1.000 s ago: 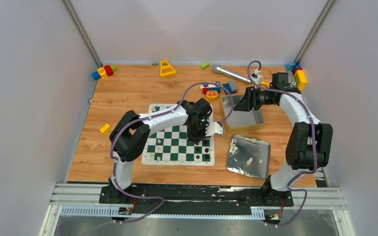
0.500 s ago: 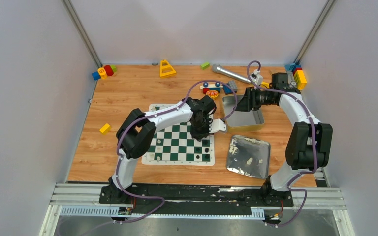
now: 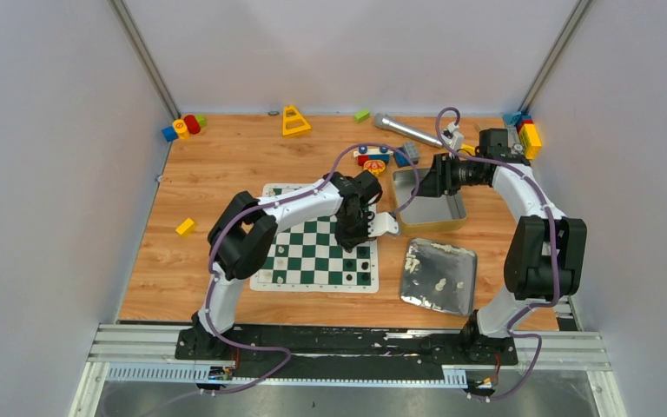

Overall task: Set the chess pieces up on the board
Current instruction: Place the chess piece on the chessboard, then reset both arms

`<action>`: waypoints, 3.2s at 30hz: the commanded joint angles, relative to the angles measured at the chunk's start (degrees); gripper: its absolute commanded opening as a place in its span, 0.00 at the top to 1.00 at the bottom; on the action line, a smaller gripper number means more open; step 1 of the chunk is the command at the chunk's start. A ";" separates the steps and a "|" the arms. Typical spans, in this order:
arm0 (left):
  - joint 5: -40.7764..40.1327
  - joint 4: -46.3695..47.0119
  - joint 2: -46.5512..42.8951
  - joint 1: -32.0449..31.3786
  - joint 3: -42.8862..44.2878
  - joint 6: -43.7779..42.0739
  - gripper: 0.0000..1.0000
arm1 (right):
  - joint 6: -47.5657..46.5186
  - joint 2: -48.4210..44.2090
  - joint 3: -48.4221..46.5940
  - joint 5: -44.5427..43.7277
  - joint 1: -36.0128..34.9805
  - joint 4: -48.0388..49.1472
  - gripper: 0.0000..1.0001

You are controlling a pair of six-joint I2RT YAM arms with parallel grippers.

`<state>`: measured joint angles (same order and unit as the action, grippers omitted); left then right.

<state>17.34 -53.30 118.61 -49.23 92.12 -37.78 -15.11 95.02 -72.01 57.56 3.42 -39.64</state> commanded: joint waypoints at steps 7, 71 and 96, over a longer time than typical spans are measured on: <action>-0.64 -1.00 1.90 -1.15 3.17 1.24 0.90 | -1.19 -1.68 0.24 1.48 -0.08 1.67 0.49; 2.29 29.35 -54.59 56.51 -26.06 25.97 0.00 | 3.16 -11.77 -10.13 -16.51 3.71 0.70 0.00; -4.44 44.09 -75.19 57.85 -50.60 30.53 0.00 | 7.43 -39.48 21.71 -23.67 6.66 20.31 0.00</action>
<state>7.60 -10.41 43.11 8.03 41.01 -7.55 -6.31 57.69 -51.22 31.88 9.93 -23.94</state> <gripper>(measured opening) 0.998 0.996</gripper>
